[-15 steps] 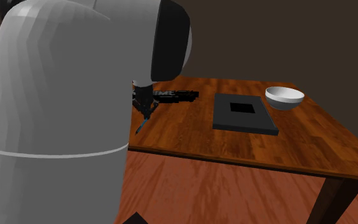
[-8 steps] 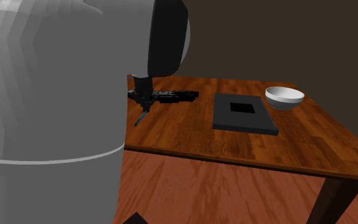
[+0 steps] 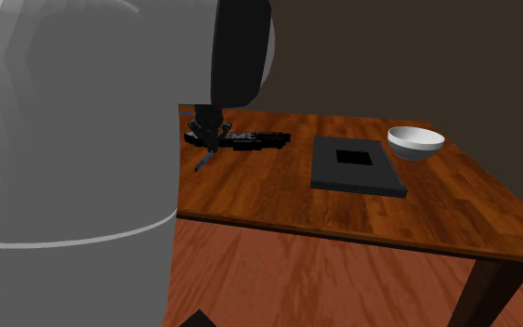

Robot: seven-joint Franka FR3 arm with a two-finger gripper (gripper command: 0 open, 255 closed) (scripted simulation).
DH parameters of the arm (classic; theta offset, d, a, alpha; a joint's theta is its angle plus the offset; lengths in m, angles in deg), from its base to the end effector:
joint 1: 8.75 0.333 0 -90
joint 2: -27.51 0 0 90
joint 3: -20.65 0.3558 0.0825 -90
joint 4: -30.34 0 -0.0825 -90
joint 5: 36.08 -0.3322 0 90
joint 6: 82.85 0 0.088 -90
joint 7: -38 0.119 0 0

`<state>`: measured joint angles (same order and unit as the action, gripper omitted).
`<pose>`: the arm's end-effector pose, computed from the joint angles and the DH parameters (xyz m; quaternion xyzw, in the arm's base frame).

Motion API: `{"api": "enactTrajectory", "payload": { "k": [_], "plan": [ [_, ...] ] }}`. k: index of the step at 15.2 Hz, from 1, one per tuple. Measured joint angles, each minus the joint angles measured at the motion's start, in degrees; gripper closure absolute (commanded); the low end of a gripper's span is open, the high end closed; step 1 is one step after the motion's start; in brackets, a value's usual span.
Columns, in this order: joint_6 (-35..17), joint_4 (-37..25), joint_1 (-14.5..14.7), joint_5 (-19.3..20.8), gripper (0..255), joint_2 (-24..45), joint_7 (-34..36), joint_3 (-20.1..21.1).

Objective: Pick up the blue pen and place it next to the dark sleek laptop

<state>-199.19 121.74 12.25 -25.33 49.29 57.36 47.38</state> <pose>0.4690 0.4313 0.4846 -0.9635 -0.2633 -0.0424 0.0246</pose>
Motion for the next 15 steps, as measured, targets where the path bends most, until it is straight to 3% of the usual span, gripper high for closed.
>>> {"api": "enactTrajectory", "payload": {
  "k": [8, 15],
  "plan": [
    [-2.26, 7.52, -7.90, -4.10, 255, -6.05, -9.81, -1.56],
    [-3.00, 10.26, -14.16, -6.72, 255, -8.41, -19.34, -4.09]
  ]
}}
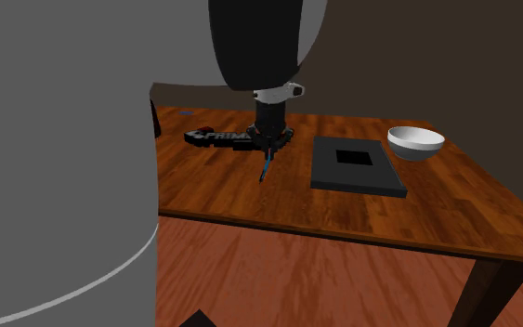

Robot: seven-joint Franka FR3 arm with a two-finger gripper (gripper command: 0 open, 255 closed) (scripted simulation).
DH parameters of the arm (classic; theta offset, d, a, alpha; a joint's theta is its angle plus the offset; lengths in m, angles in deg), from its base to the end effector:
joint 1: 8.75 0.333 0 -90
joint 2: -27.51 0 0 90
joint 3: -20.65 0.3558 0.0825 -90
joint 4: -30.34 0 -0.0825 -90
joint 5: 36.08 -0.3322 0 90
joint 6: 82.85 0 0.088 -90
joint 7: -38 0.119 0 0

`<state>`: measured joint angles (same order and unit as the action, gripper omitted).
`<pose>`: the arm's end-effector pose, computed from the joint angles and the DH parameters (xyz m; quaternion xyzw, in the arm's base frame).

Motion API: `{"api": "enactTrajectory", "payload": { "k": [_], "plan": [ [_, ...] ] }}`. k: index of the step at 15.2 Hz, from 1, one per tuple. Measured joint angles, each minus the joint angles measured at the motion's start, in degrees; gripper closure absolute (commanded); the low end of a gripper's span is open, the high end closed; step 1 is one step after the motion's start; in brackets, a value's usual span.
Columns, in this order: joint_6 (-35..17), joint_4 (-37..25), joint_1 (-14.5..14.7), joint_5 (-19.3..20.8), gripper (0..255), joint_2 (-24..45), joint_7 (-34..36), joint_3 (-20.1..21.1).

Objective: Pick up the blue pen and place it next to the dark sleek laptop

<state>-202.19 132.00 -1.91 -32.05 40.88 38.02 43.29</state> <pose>0.5275 0.2704 0.4917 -0.9637 -0.2625 -0.0422 0.0244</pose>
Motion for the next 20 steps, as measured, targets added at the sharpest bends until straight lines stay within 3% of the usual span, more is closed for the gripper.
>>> {"api": "enactTrajectory", "payload": {
  "k": [3, 14, 20],
  "plan": [
    [-0.22, 1.26, -2.80, -1.18, 255, -1.11, -4.44, -1.28],
    [1.72, -3.54, -11.04, -2.61, 255, 2.09, -18.24, -6.05],
    [4.15, -9.84, -14.86, -2.73, 255, 6.28, -24.70, -8.31]
  ]
}}
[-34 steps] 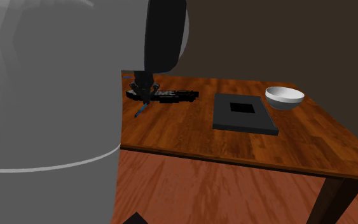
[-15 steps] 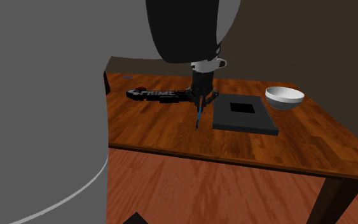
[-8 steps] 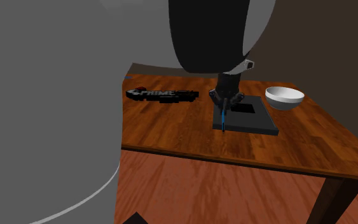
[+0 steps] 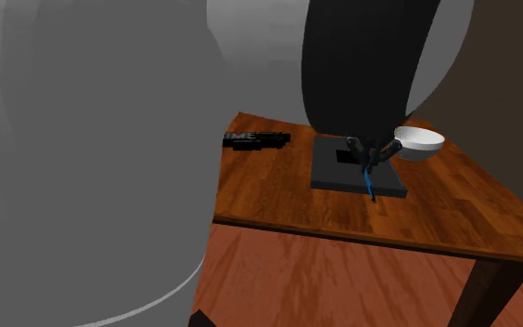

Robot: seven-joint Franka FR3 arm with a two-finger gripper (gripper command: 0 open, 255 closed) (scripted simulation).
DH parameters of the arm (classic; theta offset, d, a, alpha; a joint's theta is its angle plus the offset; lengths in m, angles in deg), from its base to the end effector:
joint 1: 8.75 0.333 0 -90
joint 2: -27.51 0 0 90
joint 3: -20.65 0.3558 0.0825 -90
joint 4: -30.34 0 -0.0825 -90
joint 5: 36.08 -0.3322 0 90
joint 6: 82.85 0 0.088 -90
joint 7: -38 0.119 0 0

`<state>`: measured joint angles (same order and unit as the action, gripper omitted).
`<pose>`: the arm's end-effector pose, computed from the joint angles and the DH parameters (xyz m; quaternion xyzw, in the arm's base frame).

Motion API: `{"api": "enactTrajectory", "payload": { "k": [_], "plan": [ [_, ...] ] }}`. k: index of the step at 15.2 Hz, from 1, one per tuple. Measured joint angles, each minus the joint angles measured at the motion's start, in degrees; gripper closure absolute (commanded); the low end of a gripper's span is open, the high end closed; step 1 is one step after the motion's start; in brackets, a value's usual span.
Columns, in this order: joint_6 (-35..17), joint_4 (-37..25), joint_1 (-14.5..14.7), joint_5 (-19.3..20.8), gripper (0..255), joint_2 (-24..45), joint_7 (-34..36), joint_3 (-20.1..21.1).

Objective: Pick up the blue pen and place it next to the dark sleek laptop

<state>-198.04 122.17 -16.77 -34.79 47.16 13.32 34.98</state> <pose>0.6292 0.0461 0.4880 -0.9636 -0.2628 -0.0421 0.0246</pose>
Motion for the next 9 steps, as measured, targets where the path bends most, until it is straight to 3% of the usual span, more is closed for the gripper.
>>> {"api": "enactTrajectory", "payload": {
  "k": [9],
  "plan": [
    [6.18, -14.67, -5.55, -0.03, 255, 9.02, -9.16, -2.92]
  ]
}}
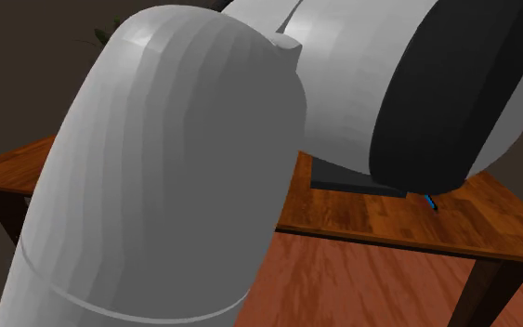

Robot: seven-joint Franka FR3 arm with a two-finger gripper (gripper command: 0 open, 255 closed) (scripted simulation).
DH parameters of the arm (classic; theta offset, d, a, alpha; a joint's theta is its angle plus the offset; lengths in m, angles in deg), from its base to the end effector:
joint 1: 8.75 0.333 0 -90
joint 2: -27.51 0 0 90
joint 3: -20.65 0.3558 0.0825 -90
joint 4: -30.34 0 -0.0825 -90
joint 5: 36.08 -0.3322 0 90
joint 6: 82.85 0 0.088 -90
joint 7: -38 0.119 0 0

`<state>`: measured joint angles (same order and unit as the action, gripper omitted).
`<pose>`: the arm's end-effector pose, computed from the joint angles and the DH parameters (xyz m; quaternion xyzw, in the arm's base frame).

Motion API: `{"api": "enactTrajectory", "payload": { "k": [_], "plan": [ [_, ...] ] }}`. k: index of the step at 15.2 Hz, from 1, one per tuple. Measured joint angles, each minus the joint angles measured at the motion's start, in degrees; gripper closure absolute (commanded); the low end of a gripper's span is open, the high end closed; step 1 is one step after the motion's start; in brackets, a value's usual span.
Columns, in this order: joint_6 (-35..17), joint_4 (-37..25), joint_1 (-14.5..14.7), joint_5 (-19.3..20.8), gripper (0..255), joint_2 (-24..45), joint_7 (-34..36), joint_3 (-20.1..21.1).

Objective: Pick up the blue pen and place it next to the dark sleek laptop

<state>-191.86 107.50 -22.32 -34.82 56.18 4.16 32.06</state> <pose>0.6761 -0.0581 0.4852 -0.9636 -0.2628 -0.0422 0.0248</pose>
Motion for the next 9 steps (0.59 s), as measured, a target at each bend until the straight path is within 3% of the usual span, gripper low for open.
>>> {"api": "enactTrajectory", "payload": {
  "k": [4, 9],
  "plan": [
    [3.38, -9.77, -2.02, 0.26, 255, 6.63, -3.64, -1.12],
    [1.08, -8.94, -2.30, 0.37, 255, 8.16, -4.17, -1.30]
  ]
}}
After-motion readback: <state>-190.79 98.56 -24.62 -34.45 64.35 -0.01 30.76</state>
